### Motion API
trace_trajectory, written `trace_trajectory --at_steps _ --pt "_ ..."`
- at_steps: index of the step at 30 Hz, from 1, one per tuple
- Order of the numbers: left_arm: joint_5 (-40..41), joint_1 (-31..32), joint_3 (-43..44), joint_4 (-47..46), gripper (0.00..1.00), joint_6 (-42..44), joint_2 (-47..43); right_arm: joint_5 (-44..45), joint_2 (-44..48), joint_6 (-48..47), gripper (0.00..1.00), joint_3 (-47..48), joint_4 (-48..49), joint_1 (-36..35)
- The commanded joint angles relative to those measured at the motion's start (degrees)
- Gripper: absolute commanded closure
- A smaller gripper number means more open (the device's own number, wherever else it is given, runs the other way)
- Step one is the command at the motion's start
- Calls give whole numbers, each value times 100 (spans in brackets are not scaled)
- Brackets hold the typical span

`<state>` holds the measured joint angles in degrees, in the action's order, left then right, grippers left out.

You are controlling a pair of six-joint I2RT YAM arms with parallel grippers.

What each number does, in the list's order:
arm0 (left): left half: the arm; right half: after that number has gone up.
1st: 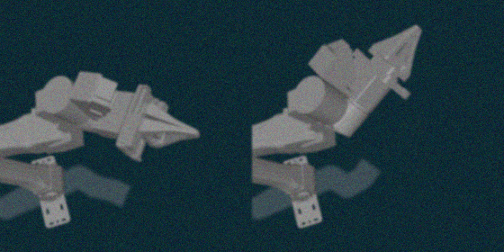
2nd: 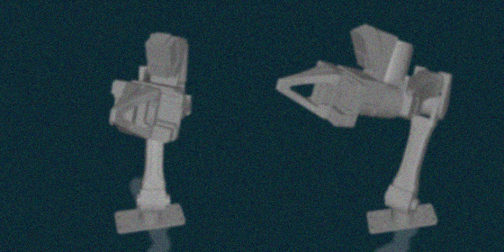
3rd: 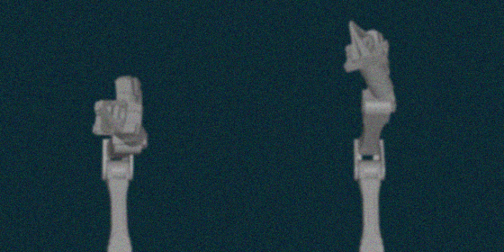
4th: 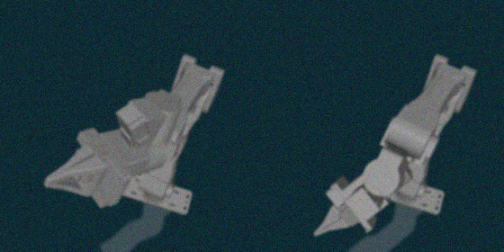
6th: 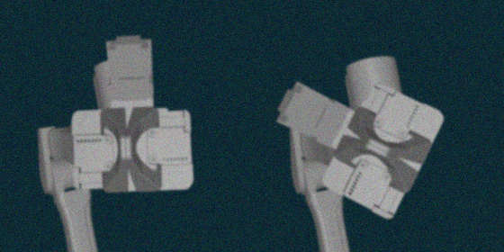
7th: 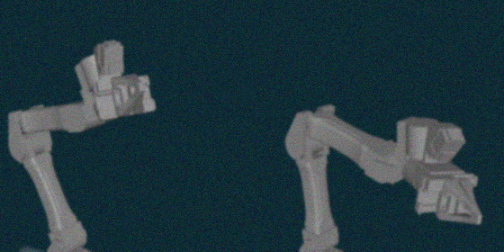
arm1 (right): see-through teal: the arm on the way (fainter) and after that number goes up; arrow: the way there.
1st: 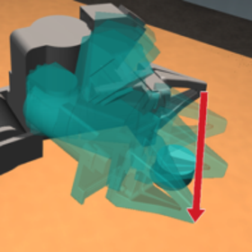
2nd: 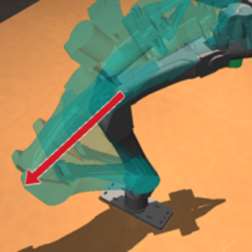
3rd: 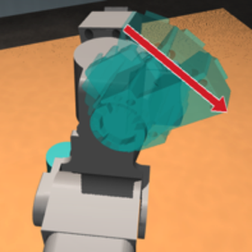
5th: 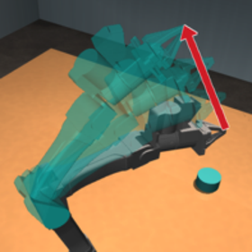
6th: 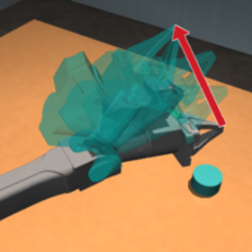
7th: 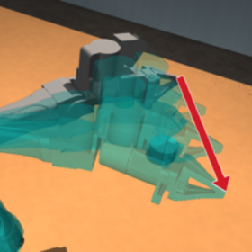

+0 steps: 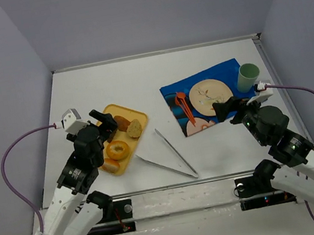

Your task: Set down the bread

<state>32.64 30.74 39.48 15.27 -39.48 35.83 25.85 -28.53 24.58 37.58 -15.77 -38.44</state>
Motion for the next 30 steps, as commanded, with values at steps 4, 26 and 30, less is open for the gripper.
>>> trace_trajectory --at_steps 4,26,30 --pt "76 2 165 -199 1 46 -77 -650 76 -524 0 -15 294 -15" --pt "-495 2 -55 -261 1 37 196 -2802 -4774 -1061 0 1629 -1683 -2440" --pt "-724 2 -64 -419 1 152 275 -2893 -5205 -816 0 1594 -1719 -2731"
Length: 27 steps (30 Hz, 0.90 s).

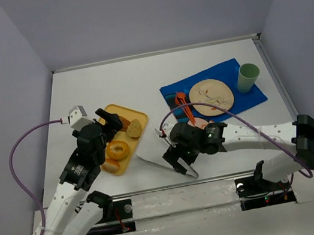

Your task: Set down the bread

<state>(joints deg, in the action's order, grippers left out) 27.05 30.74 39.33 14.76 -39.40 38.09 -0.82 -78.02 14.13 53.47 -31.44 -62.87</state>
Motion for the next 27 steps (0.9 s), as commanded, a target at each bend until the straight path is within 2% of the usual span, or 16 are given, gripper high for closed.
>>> trace_trajectory --at_steps 1,6,15,20,25,26,27 --pt "-165 2 -48 -369 1 152 50 -86 -319 274 0 14 -169 -287" --pt "-235 2 -83 -404 1 152 111 73 -775 441 0 5 -64 -392" --pt "-323 2 -127 -509 1 195 120 1329 -1681 617 0 181 260 -393" --pt "-305 11 -145 -536 1 204 111 1321 -2190 556 0 277 787 -393" --pt "-288 11 -154 -518 1 196 111 1558 -2463 731 0 304 912 -393" --pt "-279 11 -163 -527 1 187 111 1637 -2472 775 2 278 947 -393" --pt "-270 11 -163 -536 1 187 120 1699 -2490 854 8 234 1008 -393"
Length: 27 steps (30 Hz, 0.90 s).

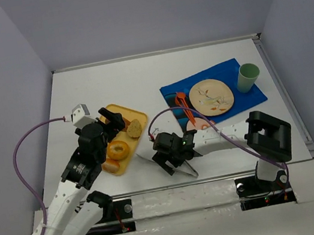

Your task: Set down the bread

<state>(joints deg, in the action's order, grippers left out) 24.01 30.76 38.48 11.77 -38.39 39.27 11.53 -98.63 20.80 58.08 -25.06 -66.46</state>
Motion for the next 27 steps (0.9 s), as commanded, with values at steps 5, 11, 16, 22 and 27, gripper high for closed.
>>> trace_trajectory --at_steps 5,11,16,22,27 --pt "25 9 -95 -228 1 77 -7 578 -176 398 56 -324 309 -34" --pt "16 9 -121 -228 1 51 -103 597 1098 478 64 -324 98 -34" --pt "-19 9 -139 -236 1 25 -200 394 2198 390 63 -184 -16 -34" --pt "-54 9 -165 -254 1 7 -297 227 2576 399 59 387 -579 -34" --pt "-89 9 -174 -263 1 -2 -332 201 2428 189 51 774 -711 19"
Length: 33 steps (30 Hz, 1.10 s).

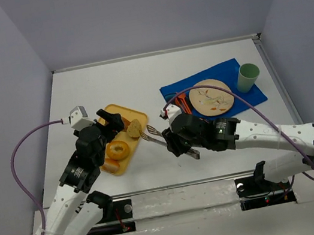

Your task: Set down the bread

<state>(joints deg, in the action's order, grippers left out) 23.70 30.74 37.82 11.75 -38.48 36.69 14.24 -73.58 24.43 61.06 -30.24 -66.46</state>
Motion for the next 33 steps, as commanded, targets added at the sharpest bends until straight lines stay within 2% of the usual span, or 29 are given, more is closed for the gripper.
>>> trace_trajectory --at_steps 1,5,12,22,29,32,33 --pt "-59 11 -109 -261 1 7 -74 -70 -156 -218 49 547 -210 19" --pt "-59 11 -109 -252 1 7 -127 105 -866 -464 39 1134 -219 19" --pt "-129 11 -196 -296 1 -37 -232 429 -2026 -1114 37 2171 -535 19" --pt "-120 20 -231 -287 1 -63 -259 1072 -3153 -1423 35 3184 -922 19" --pt "-85 20 -240 -278 1 -72 -311 1037 -3724 -1467 35 3483 -1194 71" --pt "-85 20 -240 -270 1 -81 -329 1125 -3865 -1388 40 3562 -1361 71" --pt "-77 20 -240 -270 1 -81 -329 1125 -3874 -1353 48 3571 -1362 71"
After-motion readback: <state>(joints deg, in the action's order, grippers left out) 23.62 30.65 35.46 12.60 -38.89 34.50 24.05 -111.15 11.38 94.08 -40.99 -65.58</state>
